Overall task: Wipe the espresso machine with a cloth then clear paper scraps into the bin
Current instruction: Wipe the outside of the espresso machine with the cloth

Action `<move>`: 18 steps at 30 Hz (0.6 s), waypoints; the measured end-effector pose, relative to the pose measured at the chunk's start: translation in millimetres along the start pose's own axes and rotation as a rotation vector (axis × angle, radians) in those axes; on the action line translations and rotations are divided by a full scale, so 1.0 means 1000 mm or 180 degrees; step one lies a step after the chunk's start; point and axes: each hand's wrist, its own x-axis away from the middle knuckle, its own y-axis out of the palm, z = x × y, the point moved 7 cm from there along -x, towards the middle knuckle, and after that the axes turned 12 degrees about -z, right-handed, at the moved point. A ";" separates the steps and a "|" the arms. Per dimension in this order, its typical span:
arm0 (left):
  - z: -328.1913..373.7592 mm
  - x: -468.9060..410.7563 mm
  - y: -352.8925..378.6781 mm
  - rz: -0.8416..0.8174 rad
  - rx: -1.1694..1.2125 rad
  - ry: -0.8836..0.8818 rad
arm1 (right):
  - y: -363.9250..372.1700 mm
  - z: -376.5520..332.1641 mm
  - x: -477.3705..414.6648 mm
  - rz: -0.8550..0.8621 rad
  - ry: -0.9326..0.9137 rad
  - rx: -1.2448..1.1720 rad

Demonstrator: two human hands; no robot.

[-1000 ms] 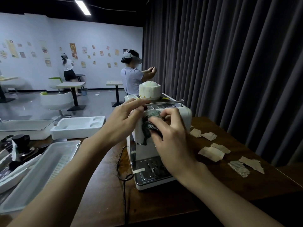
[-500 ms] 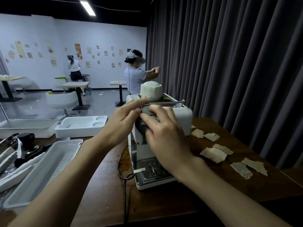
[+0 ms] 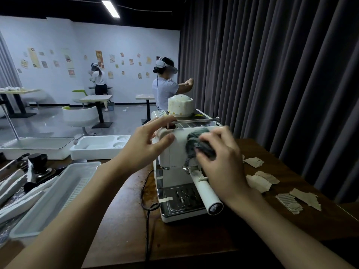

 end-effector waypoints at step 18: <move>-0.007 0.002 0.003 0.0078 -0.0159 -0.0123 | -0.005 0.015 0.001 -0.0091 0.0207 -0.0216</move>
